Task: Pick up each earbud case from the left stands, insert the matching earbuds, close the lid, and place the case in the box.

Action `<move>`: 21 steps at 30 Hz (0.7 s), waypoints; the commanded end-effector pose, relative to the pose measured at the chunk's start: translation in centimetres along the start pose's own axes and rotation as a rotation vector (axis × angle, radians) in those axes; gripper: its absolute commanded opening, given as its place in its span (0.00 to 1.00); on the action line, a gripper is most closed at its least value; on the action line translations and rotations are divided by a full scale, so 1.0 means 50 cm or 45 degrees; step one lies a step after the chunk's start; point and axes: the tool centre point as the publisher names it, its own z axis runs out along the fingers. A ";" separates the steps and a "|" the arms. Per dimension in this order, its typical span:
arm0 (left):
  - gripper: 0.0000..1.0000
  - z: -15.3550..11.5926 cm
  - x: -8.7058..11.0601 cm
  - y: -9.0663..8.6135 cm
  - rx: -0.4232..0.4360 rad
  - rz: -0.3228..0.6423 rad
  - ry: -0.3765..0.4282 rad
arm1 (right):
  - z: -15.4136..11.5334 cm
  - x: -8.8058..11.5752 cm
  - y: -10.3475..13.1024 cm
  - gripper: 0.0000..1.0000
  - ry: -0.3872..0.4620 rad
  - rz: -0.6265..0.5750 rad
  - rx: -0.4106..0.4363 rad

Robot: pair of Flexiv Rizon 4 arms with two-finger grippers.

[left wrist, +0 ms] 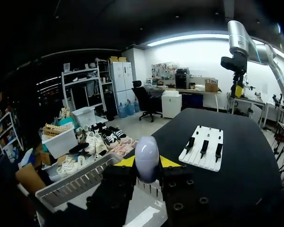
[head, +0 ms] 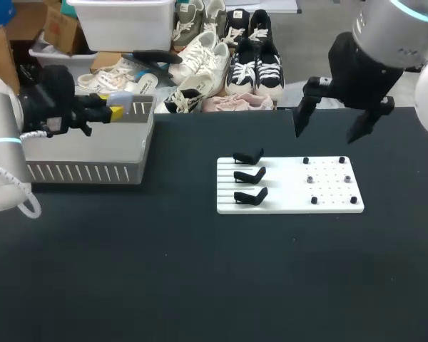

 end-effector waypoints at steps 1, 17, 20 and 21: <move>0.00 0.008 0.005 0.007 -0.322 -0.043 0.022 | -0.002 0.006 -0.001 1.00 -0.009 0.004 0.002; 0.97 0.043 0.081 0.063 -0.256 -0.136 0.132 | -0.002 0.006 -0.001 1.00 -0.009 0.004 0.002; 1.00 0.037 0.072 0.061 -0.250 -0.113 0.118 | -0.002 0.006 -0.001 1.00 -0.009 0.004 0.002; 1.00 0.035 0.068 0.059 -0.241 -0.104 0.107 | -0.002 0.006 -0.001 1.00 -0.009 0.004 0.002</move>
